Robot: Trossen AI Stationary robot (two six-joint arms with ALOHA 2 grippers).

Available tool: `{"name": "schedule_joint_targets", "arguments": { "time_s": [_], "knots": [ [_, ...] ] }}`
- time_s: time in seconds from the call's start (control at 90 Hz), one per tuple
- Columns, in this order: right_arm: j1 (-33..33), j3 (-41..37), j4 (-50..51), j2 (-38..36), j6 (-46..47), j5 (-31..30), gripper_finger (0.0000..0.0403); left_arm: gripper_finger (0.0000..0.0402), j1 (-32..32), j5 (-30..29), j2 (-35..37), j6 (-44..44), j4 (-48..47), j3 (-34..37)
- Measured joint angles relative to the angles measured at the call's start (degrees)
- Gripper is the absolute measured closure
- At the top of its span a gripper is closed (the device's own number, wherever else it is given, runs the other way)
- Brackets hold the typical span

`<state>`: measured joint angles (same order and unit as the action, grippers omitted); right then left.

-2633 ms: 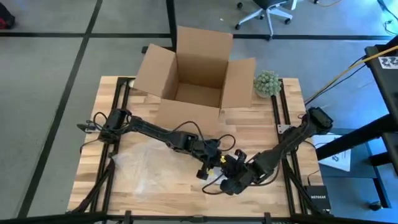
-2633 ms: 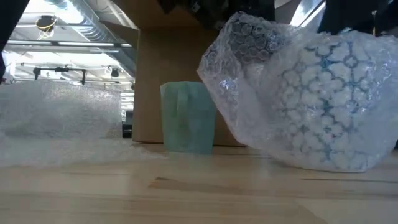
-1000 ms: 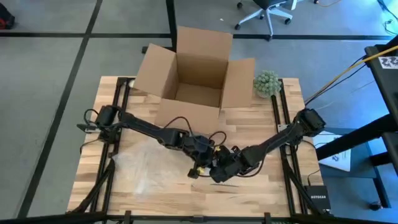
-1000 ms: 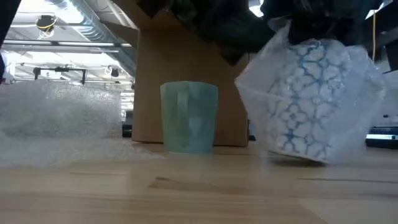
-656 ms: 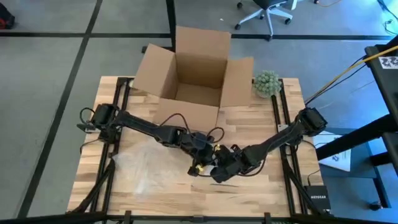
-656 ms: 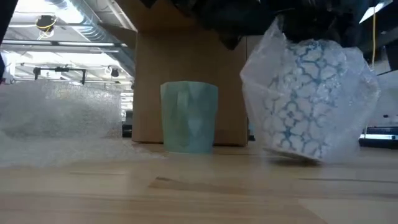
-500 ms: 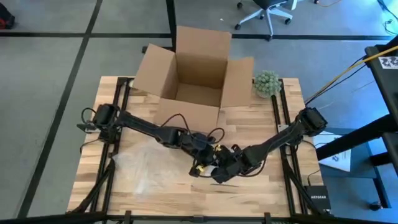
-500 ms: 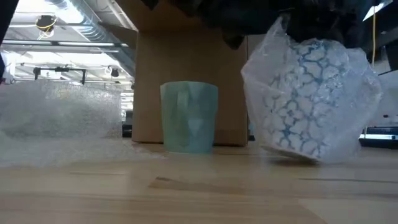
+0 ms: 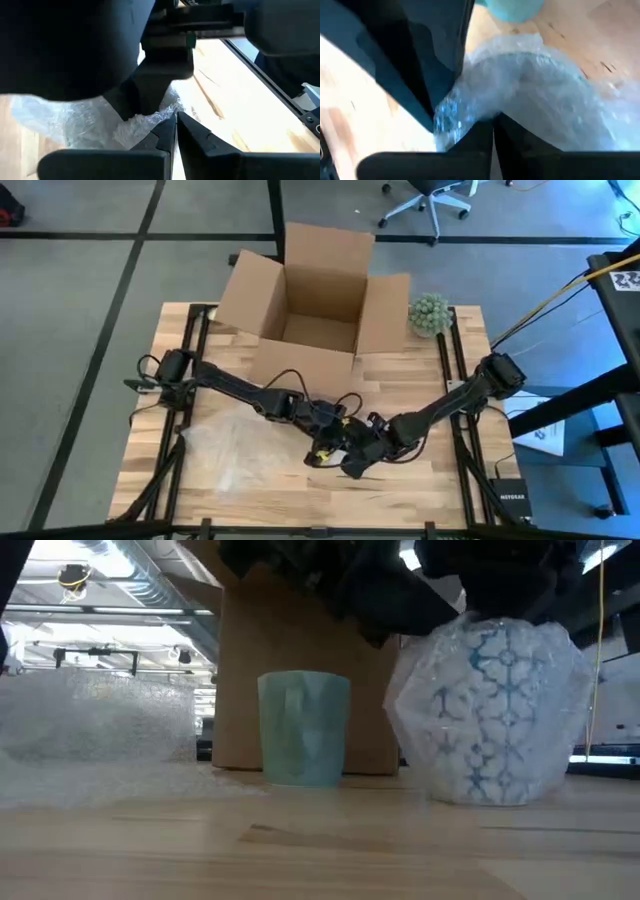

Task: Wrap mug
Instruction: Wrap the bottom white blue floral mug glass

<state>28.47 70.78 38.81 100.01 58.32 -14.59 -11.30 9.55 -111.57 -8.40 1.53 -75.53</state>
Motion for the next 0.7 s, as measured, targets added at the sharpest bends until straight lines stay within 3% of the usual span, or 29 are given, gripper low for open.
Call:
{"name": "schedule_joint_targets", "arguments": {
  "time_s": [0.344,0.522,0.7],
  "knots": [
    [0.0,9.2,15.2,-0.3,-3.9,2.2,0.0403,0.0402,0.1,-1.8,-0.1,0.7,-0.4,0.1],
    [0.0,12.3,13.4,-0.4,-12.1,-1.9,0.0403,0.0402,0.1,-1.8,-0.1,0.6,0.0,0.1],
    [0.0,8.4,9.8,-0.3,-13.8,-5.2,0.0403,0.0402,-0.2,-1.9,-0.1,0.4,0.3,0.1]
  ]
}}
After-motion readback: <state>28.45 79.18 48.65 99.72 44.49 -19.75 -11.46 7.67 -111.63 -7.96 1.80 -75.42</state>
